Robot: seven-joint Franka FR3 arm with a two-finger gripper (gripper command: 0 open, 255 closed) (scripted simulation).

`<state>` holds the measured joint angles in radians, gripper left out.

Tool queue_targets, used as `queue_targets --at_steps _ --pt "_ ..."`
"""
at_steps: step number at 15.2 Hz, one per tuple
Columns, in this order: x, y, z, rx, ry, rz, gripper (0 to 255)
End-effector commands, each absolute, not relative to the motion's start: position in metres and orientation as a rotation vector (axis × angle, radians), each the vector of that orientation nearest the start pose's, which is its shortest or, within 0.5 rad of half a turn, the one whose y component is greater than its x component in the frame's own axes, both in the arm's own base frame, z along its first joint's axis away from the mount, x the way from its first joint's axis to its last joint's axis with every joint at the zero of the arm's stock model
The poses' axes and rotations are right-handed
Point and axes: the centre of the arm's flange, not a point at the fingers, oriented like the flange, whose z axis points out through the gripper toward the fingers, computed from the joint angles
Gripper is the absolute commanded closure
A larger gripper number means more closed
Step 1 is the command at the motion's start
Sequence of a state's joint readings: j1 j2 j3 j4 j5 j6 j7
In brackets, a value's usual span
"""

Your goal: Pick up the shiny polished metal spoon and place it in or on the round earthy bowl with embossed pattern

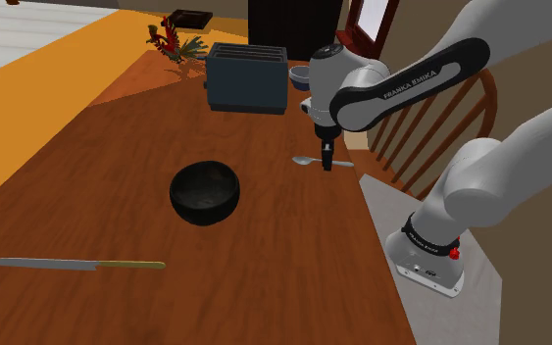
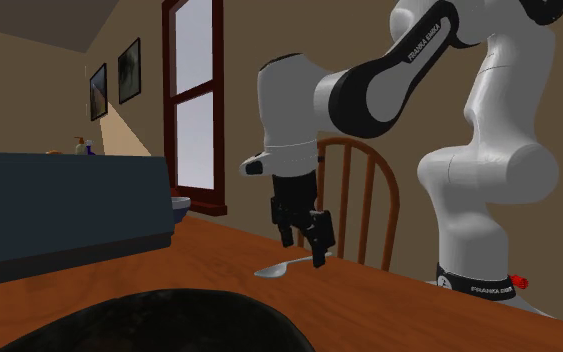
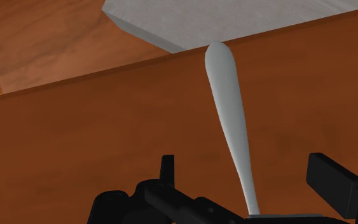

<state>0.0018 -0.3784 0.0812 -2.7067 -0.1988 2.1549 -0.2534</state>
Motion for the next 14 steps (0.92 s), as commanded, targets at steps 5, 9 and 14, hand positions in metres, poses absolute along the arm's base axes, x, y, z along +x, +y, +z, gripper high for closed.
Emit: queue_targets --at_steps 5,9,14 --pt "0.364 0.020 0.333 -3.212 -0.739 0.317 255" --pt "0.364 0.020 0.333 -3.212 -0.739 0.317 255" --pt "0.364 0.020 0.354 -3.212 -0.739 0.317 255"
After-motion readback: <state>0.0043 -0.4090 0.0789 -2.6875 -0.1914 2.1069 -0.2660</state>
